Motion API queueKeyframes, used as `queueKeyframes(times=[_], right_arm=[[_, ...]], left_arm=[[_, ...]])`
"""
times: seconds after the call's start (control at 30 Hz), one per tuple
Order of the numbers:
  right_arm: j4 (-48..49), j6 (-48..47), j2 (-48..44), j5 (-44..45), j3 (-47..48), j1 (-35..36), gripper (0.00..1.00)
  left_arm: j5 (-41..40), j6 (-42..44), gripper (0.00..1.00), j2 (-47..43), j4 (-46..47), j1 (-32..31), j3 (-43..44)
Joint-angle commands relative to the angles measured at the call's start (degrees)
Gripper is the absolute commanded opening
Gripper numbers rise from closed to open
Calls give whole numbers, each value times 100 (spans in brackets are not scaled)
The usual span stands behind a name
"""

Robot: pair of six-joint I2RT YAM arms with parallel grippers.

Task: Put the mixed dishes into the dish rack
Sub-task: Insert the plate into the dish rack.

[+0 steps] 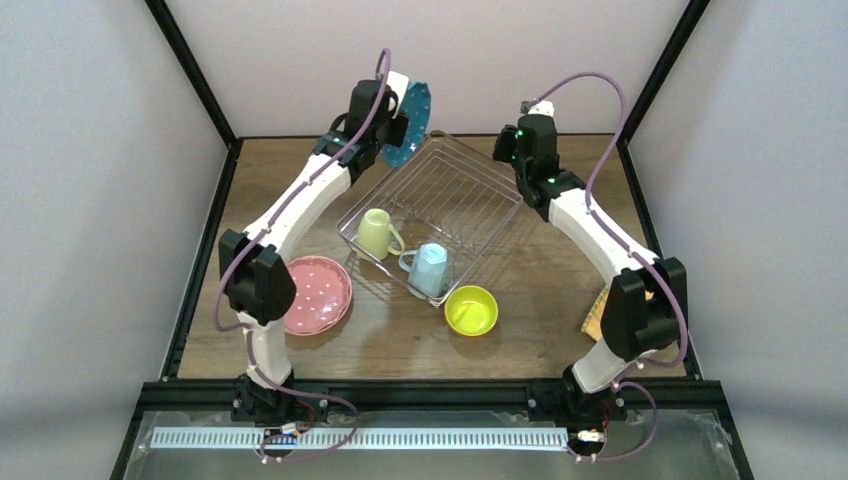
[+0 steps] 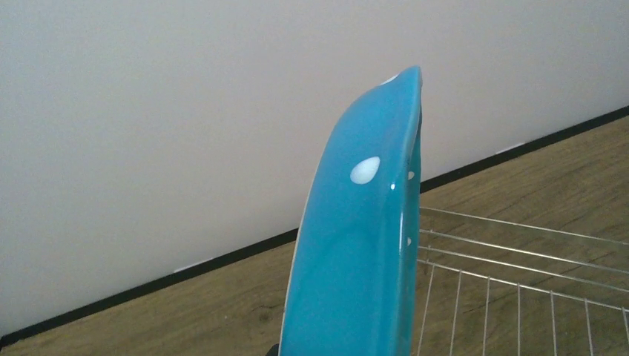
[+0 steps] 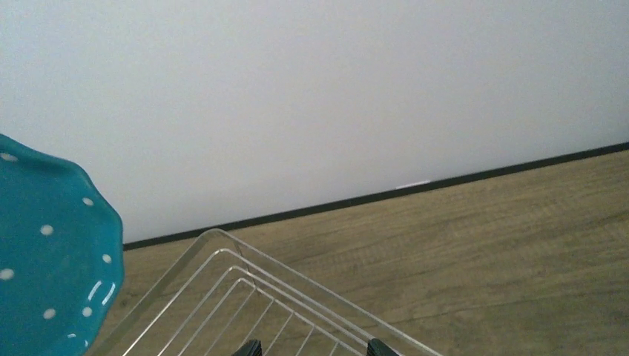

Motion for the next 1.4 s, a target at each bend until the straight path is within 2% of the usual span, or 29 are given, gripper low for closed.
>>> queueKeyframes(times=[0.0, 0.2, 0.43, 0.87, 1.1, 1.37], right_arm=[[561, -104, -37, 160, -108, -85, 81], [753, -61, -11, 196, -270, -123, 81], [904, -60, -5, 248, -409, -125, 81], [1266, -70, 99, 275, -565, -120, 81], [1459, -36, 167, 256, -604, -125, 81], [1627, -46, 277, 259, -644, -123, 81]], left_arm=[[460, 337, 3, 58, 993, -5, 140], [1022, 442, 3, 216, 852, -6, 127], [1087, 615, 3, 386, 693, -22, 92], [735, 1142, 3, 487, 763, -107, -408], [509, 1321, 3, 528, 1110, -163, -734], [231, 1437, 3, 795, 1342, -242, -721]])
